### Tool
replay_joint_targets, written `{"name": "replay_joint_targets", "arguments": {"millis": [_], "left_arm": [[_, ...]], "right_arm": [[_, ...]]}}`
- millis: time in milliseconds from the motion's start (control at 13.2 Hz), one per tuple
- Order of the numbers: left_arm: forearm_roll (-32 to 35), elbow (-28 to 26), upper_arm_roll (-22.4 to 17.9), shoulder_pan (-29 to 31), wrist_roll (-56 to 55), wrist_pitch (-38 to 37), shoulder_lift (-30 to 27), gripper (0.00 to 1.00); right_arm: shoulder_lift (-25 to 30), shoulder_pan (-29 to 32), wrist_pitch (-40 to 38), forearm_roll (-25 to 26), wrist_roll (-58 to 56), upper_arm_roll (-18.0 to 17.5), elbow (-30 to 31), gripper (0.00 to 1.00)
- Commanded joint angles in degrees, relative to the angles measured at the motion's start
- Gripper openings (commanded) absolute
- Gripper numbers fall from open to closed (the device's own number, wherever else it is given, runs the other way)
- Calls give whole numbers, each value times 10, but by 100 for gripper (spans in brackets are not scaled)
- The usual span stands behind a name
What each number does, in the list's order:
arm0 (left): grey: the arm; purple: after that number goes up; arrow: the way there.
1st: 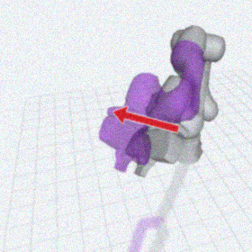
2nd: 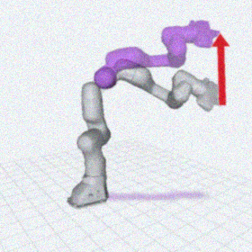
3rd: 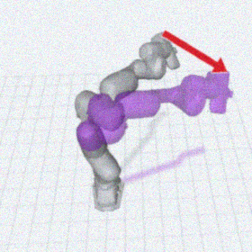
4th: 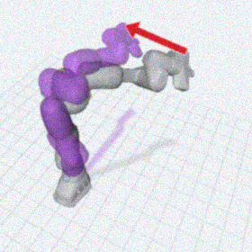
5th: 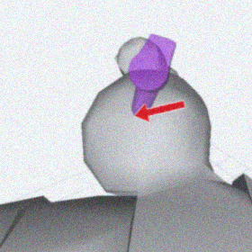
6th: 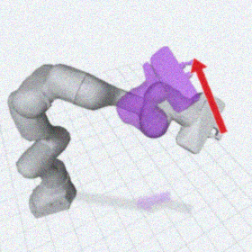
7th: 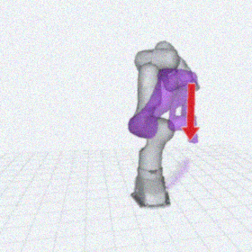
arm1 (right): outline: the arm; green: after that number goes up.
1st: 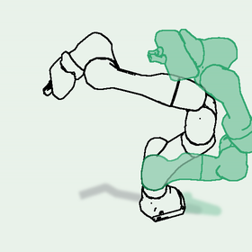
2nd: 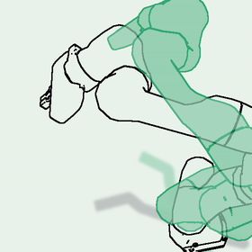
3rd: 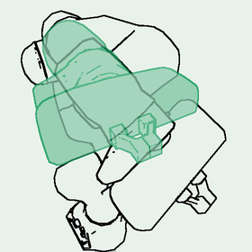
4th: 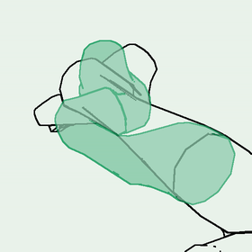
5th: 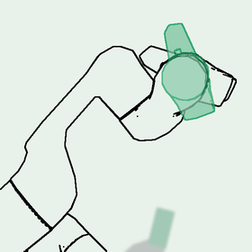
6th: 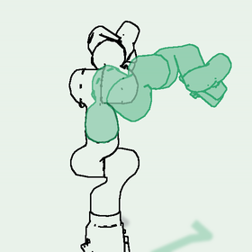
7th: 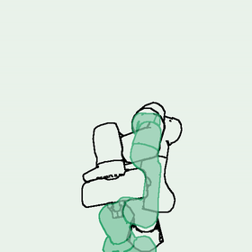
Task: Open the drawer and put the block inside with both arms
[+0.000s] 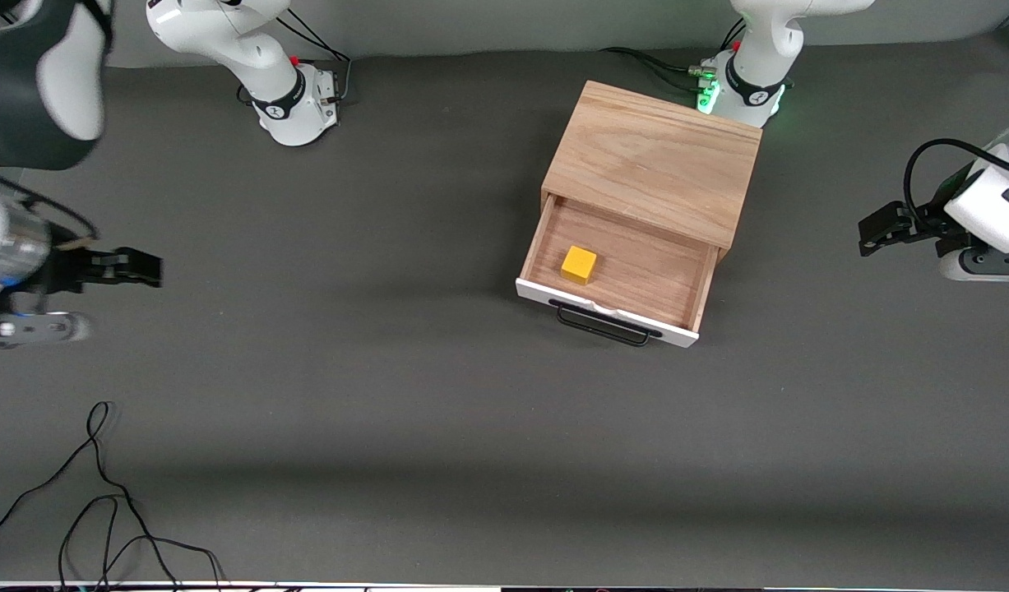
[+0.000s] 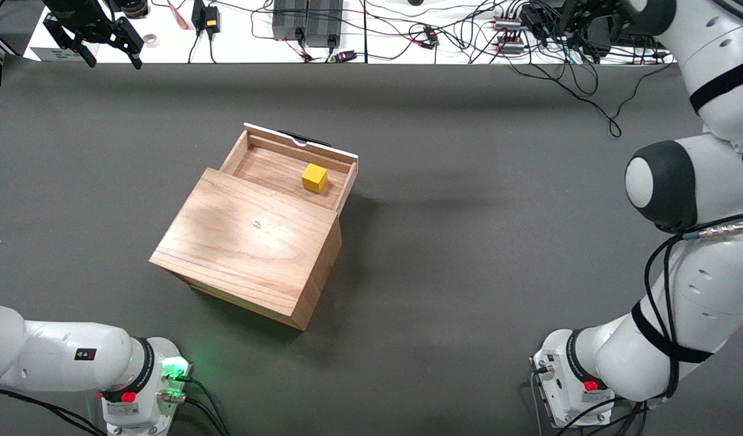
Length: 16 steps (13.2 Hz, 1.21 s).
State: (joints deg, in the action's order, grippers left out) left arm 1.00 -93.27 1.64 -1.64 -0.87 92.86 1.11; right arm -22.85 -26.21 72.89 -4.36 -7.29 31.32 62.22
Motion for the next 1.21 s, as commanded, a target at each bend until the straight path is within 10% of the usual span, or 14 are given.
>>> {"name": "replay_joint_targets", "arguments": {"millis": [0,606,1135], "left_arm": [[3,3,-4,-6,8,-3,-5,100],[3,3,-3,-7,10,-3,-5,100],[0,-1,-2,-5,10,0,-12,100]], "right_arm": [[5,32,1,-62,-21,2,6,100],[10,49,-1,-87,-17,-8,7,100],[47,250,0,-80,-14,-222,31,99]]}}
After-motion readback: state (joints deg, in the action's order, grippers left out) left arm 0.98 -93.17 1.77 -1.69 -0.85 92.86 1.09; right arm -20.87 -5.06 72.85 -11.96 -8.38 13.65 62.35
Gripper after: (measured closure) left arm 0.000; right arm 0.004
